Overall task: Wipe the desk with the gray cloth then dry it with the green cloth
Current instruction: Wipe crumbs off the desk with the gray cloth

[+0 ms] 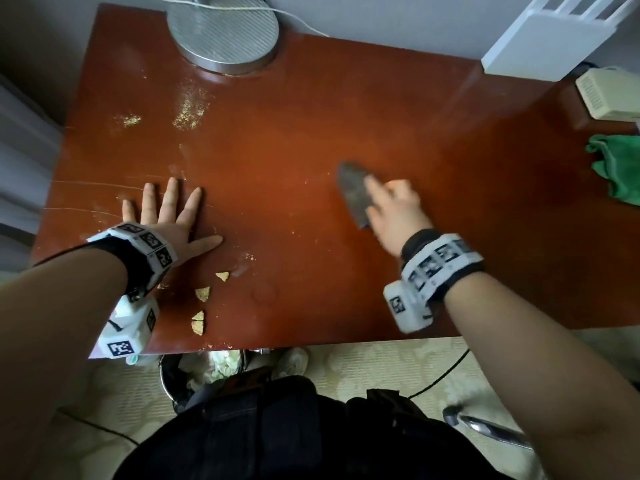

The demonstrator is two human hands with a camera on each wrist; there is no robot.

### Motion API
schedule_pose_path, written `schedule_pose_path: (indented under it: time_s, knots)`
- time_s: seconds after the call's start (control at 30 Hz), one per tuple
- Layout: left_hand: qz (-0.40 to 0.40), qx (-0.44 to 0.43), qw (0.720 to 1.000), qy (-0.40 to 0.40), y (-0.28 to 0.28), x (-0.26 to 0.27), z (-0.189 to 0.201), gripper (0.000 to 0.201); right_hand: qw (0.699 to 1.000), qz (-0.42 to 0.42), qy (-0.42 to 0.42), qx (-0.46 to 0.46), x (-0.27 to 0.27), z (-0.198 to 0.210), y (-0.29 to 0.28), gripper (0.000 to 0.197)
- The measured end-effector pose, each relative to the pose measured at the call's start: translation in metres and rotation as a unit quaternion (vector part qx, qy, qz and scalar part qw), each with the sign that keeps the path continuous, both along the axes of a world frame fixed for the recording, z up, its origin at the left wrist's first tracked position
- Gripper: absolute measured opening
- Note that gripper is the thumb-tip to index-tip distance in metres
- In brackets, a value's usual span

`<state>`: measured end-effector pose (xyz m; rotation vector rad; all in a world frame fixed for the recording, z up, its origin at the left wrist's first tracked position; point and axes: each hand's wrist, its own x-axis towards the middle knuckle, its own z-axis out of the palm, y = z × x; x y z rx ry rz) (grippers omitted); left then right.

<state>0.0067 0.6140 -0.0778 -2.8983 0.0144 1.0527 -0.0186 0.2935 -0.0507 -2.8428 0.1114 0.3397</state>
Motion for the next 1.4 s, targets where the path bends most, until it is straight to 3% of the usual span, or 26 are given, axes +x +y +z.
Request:
schedule_pose_path:
  time_s: [0.1, 0.17, 0.23, 0.33, 0.43, 0.5, 0.63, 0.73, 0.8, 0.87, 0.97, 1.03, 1.13, 1.23, 1.33, 1.4]
  knots:
    - [-0.002, 0.004, 1.000, 0.003, 0.001, 0.000, 0.000, 0.090, 0.966, -0.256, 0.035, -0.016, 0.019, -0.008, -0.044, 0.050]
    - [-0.006, 0.010, 1.000, 0.007, 0.001, 0.000, -0.001, 0.091, 0.944, -0.303, 0.116, -0.060, 0.024, -0.019, -0.041, 0.052]
    - [-0.008, 0.014, 1.000, 0.008, 0.001, 0.001, -0.002, 0.091, 0.962, -0.225, 0.121, -0.096, 0.021, -0.026, -0.017, 0.055]
    - [-0.009, 0.015, 1.000, 0.008, 0.001, 0.001, -0.001, 0.090, 0.993, 0.006, 0.086, -0.086, 0.006, -0.024, 0.032, 0.056]
    - [-0.009, 0.013, 1.000, 0.010, 0.002, 0.002, -0.001, 0.091, 0.974, 0.192, 0.123, -0.015, -0.007, -0.016, 0.068, 0.054]
    - [-0.008, 0.012, 1.000, 0.012, 0.003, 0.002, -0.001, 0.091, 0.973, 0.203, 0.108, 0.026, 0.006, -0.008, 0.071, 0.052]
    - [-0.004, 0.003, 1.000, 0.010, 0.002, 0.002, -0.002, 0.090, 1.000, 0.011, -0.002, 0.020, 0.059, 0.003, 0.050, 0.052]
    - [0.000, 0.001, 1.000, 0.011, 0.002, 0.001, -0.002, 0.090, 0.992, -0.065, 0.080, -0.070, 0.076, -0.011, 0.052, 0.056]
    - [0.004, 0.001, 1.000, 0.005, 0.002, 0.001, -0.002, 0.091, 0.990, -0.012, 0.098, -0.100, 0.064, -0.018, 0.064, 0.062]
    - [0.010, 0.000, 1.000, 0.000, 0.000, 0.002, -0.002, 0.092, 0.986, 0.113, 0.095, -0.083, 0.043, -0.021, 0.079, 0.065]
    - [0.029, 0.013, 0.999, 0.002, -0.007, 0.004, 0.003, 0.095, 0.949, 0.281, 0.135, -0.051, 0.012, -0.015, 0.088, 0.060]
    - [0.044, 0.013, 0.999, 0.007, -0.020, 0.005, 0.005, 0.094, 0.939, 0.306, 0.156, -0.026, 0.003, -0.007, 0.076, 0.054]
    - [0.044, 0.004, 0.999, 0.010, -0.043, 0.003, 0.006, 0.091, 0.978, 0.179, 0.101, 0.032, 0.000, 0.007, 0.034, 0.052]
    - [0.037, 0.005, 0.999, 0.005, -0.055, 0.005, 0.003, 0.089, 0.997, -0.074, 0.015, -0.007, -0.002, 0.016, -0.037, 0.053]
    - [0.037, 0.010, 0.999, 0.009, -0.056, 0.005, 0.002, 0.090, 0.938, -0.333, 0.068, -0.073, -0.018, 0.009, -0.105, 0.060]
    - [0.036, 0.013, 0.999, 0.003, -0.057, 0.005, 0.002, 0.090, 0.892, -0.406, 0.172, -0.103, -0.032, -0.001, -0.119, 0.068]
